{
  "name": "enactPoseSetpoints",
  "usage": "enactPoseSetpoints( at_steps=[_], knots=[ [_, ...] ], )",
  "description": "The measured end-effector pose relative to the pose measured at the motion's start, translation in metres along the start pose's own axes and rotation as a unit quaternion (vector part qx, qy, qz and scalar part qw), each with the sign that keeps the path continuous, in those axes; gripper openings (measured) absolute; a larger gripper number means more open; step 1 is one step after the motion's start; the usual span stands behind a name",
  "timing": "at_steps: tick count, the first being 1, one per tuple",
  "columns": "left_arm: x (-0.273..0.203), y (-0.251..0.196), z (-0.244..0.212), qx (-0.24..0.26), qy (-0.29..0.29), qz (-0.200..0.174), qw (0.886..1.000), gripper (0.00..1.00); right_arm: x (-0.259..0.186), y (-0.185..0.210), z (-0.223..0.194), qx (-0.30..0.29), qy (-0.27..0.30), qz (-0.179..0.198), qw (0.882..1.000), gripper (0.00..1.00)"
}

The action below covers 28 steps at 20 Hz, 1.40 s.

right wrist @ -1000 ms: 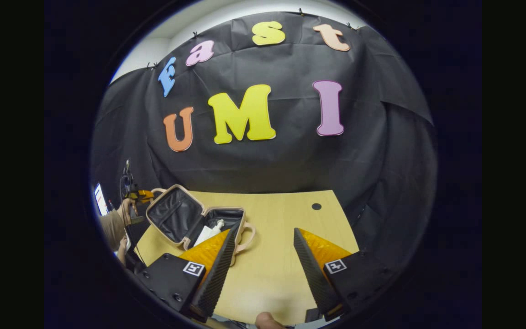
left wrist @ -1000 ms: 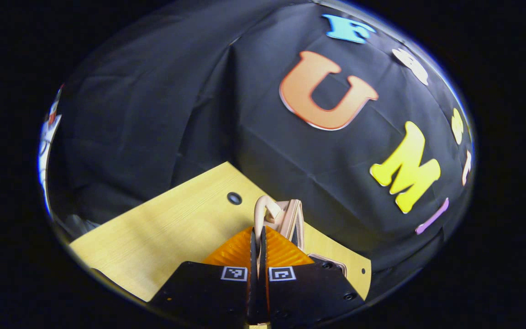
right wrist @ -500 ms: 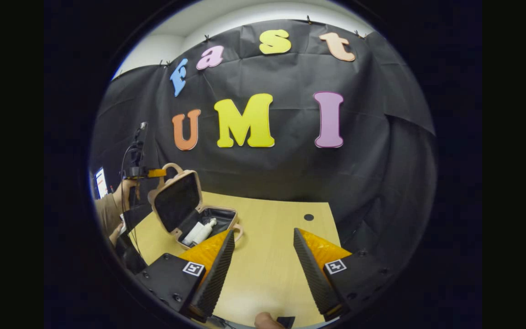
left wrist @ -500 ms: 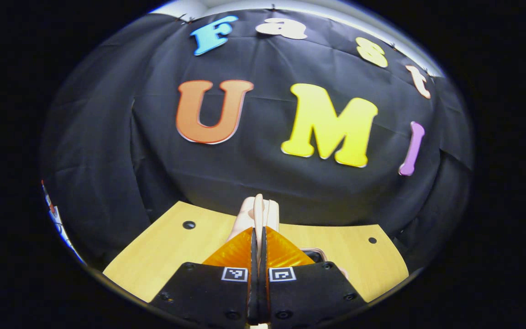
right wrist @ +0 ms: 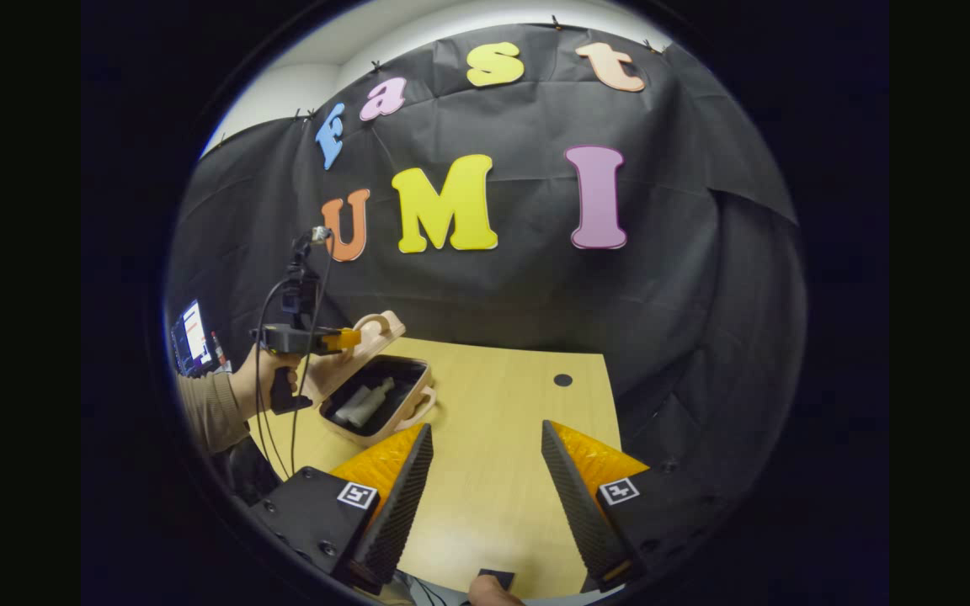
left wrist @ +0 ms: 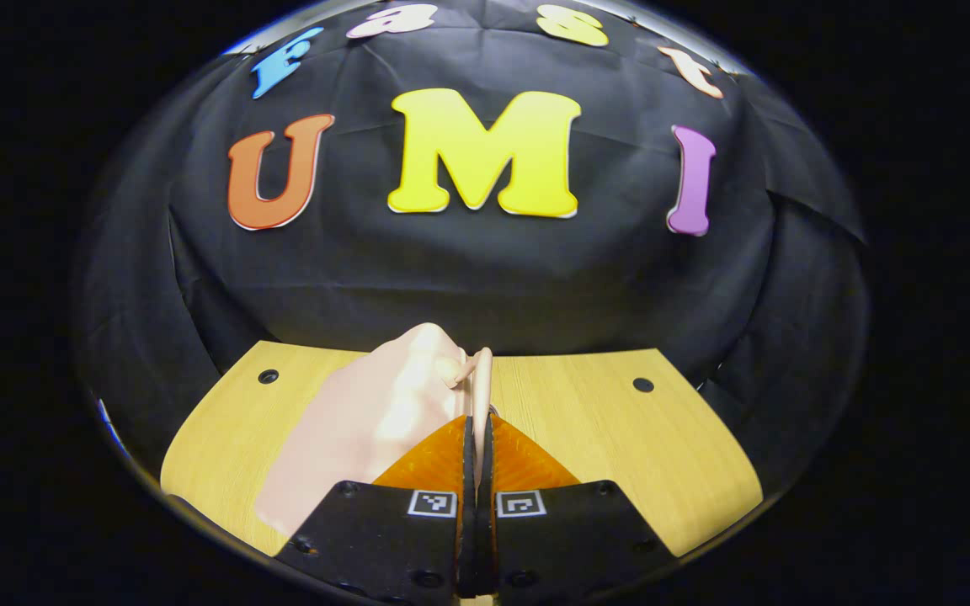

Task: First open the suitcase, pack the skin care products into it, and then close the suitcase.

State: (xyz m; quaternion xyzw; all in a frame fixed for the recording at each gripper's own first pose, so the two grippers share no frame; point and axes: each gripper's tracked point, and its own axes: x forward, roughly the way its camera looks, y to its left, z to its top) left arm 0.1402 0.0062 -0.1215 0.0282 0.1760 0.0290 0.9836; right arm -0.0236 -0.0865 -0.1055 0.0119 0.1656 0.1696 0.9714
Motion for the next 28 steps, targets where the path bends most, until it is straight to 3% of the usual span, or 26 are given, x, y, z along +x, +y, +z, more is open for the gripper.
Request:
enactPoseSetpoints(
  at_steps=[1, 6, 10, 18, 20, 21, 22, 23, 28],
  knots=[
    [0.006, -0.010, -0.007, 0.016, 0.007, 0.001, 1.000, 0.00, -0.001, -0.008, -0.004, 0.003, 0.002, -0.002, 1.000, 0.77],
    [0.036, -0.043, -0.048, 0.049, 0.058, 0.003, 0.997, 0.03, -0.002, -0.040, -0.025, 0.031, 0.007, -0.026, 0.999, 0.77],
    [0.050, -0.059, -0.081, 0.094, 0.110, 0.007, 0.989, 0.03, -0.006, -0.054, -0.051, 0.042, 0.022, -0.034, 0.998, 0.77],
    [0.058, -0.069, -0.104, 0.159, 0.165, 0.017, 0.973, 0.07, -0.003, -0.063, -0.071, 0.085, 0.023, -0.034, 0.996, 0.77],
    [0.056, -0.074, -0.109, 0.143, 0.177, 0.009, 0.974, 0.19, 0.000, -0.063, -0.076, 0.086, 0.025, -0.037, 0.995, 0.75],
    [0.051, -0.076, -0.110, 0.130, 0.180, 0.010, 0.975, 0.31, 0.000, -0.061, -0.077, 0.083, 0.025, -0.039, 0.995, 0.77],
    [0.045, -0.079, -0.107, 0.119, 0.179, 0.011, 0.977, 0.34, -0.001, -0.059, -0.076, 0.080, 0.024, -0.044, 0.996, 0.77],
    [0.040, -0.080, -0.102, 0.110, 0.176, 0.011, 0.978, 0.45, -0.003, -0.056, -0.074, 0.078, 0.021, -0.048, 0.996, 0.74],
    [-0.036, -0.059, -0.065, 0.092, 0.153, 0.034, 0.983, 0.67, -0.004, -0.013, -0.051, 0.068, 0.004, -0.066, 0.996, 0.75]
  ],
)
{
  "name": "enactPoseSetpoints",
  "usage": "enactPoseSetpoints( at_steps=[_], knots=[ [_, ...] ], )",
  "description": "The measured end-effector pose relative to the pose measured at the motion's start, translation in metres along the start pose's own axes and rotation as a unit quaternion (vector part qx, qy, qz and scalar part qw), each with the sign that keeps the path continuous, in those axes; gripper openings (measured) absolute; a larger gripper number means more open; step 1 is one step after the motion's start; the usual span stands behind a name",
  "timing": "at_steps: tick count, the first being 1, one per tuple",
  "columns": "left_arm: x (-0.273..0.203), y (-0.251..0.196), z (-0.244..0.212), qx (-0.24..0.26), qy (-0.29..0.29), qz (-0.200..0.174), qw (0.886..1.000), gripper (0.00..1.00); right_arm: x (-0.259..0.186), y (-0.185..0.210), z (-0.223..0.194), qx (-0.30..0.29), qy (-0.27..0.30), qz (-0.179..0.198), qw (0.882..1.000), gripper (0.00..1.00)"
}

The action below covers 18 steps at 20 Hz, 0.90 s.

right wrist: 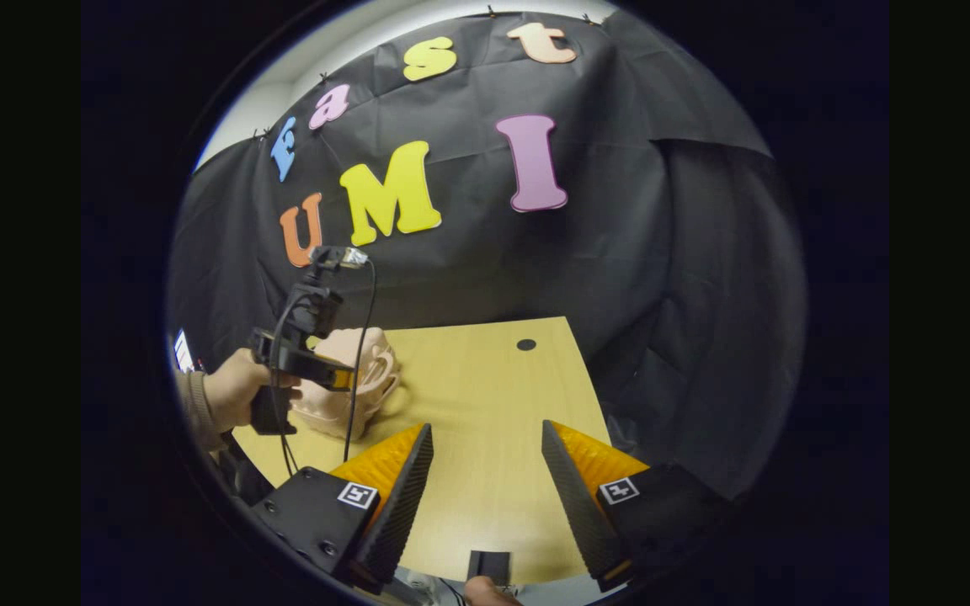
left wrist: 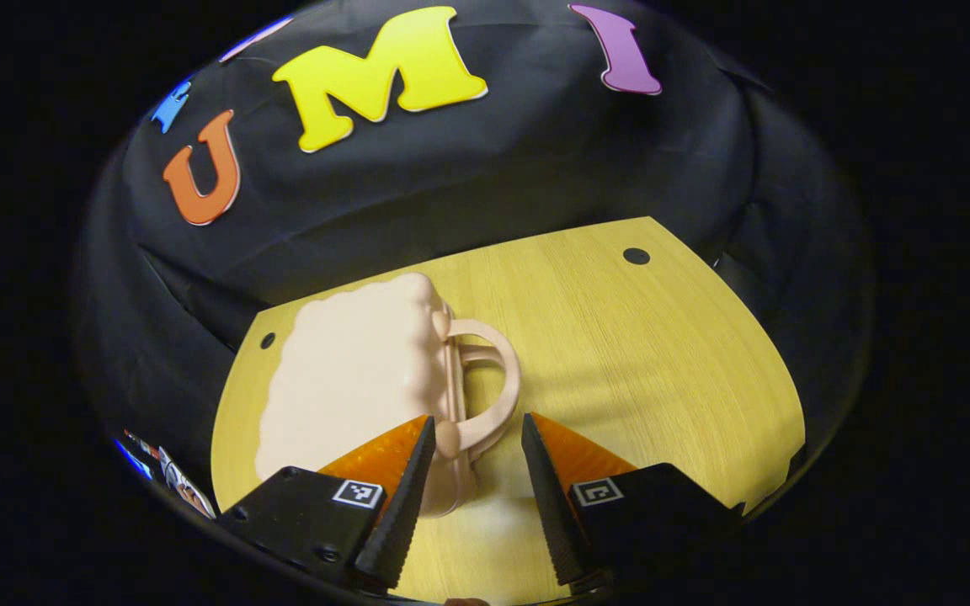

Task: First open the suitcase, pack the skin care products into it, and then close the suitcase.

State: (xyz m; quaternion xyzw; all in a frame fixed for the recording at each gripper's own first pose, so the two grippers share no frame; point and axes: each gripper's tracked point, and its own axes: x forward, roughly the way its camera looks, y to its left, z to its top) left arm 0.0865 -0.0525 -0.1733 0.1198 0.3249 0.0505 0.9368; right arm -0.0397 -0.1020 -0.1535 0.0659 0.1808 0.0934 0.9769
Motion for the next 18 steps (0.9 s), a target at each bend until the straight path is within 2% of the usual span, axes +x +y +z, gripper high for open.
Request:
enactPoseSetpoints(
  at_steps=[2, 3, 5, 11, 14, 15, 18],
  knots=[
    [-0.040, 0.019, 0.009, -0.013, -0.047, 0.001, 0.999, 0.78, 0.001, 0.031, 0.012, -0.006, -0.013, 0.006, 1.000, 0.77],
    [-0.059, 0.034, 0.012, -0.019, -0.069, 0.003, 0.997, 0.92, 0.003, 0.047, 0.018, -0.016, -0.020, 0.008, 1.000, 0.77],
    [-0.098, 0.071, 0.013, -0.042, -0.106, 0.017, 0.993, 0.97, 0.007, 0.075, 0.029, -0.041, -0.031, 0.007, 0.999, 0.77],
    [-0.180, 0.167, 0.007, -0.116, -0.196, 0.044, 0.973, 0.98, 0.000, 0.168, 0.066, -0.054, -0.065, 0.012, 0.996, 0.77],
    [-0.204, 0.186, 0.007, -0.134, -0.243, 0.035, 0.960, 0.98, -0.012, 0.215, 0.087, -0.072, -0.095, 0.015, 0.993, 0.77],
    [-0.208, 0.187, 0.004, -0.132, -0.255, 0.027, 0.958, 0.98, -0.017, 0.227, 0.094, -0.078, -0.107, 0.010, 0.991, 0.75],
    [-0.224, 0.190, 0.007, -0.117, -0.293, 0.009, 0.949, 0.98, -0.028, 0.266, 0.100, -0.092, -0.130, 0.007, 0.987, 0.77]
  ],
)
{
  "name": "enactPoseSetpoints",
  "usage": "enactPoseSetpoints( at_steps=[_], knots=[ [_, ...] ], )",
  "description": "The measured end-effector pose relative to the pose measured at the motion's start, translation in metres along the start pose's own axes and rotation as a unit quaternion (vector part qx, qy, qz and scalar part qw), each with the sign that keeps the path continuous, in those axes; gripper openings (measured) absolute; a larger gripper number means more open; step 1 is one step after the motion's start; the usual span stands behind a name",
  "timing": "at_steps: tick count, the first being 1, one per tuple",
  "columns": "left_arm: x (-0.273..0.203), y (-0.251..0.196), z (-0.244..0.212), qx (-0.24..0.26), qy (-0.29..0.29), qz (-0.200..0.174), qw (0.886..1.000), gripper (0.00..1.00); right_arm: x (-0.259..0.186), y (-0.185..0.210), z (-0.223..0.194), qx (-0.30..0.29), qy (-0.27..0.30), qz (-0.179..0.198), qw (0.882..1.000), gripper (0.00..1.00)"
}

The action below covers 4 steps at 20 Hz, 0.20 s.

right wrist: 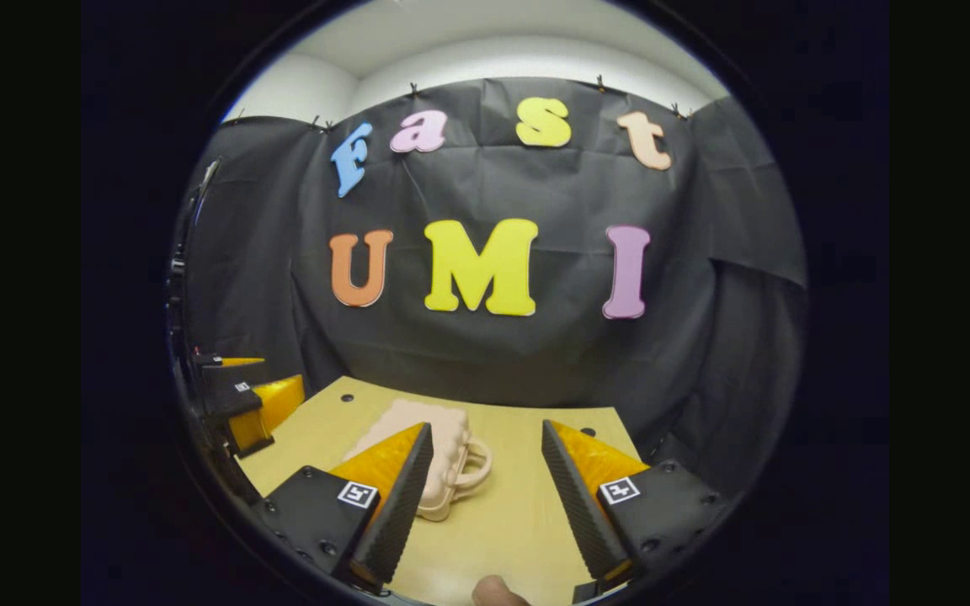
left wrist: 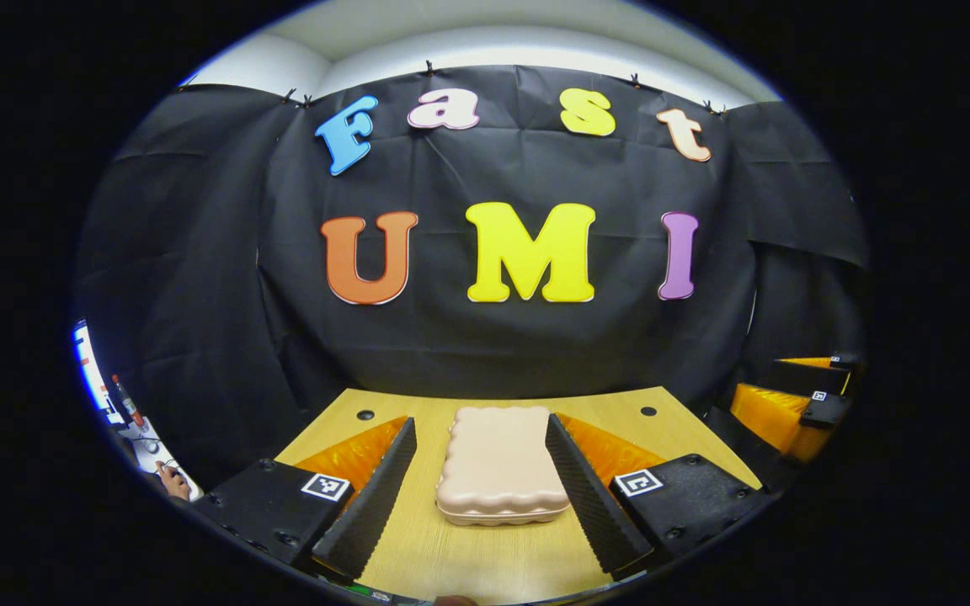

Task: First open the suitcase, pack the skin care products into it, and then close the suitcase.

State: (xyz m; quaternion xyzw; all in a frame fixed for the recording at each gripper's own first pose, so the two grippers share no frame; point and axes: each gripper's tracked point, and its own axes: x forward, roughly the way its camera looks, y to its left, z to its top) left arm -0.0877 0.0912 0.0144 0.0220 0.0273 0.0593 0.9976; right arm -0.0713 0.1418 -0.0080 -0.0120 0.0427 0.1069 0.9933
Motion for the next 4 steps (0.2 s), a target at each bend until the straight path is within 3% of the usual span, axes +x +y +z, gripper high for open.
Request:
enactPoseSetpoints(
  at_steps=[4],
  knots=[
    [-0.004, 0.004, 0.022, -0.001, -0.035, -0.022, 0.999, 0.98, -0.003, 0.038, 0.005, -0.020, -0.003, 0.013, 1.000, 0.78]
  ],
)
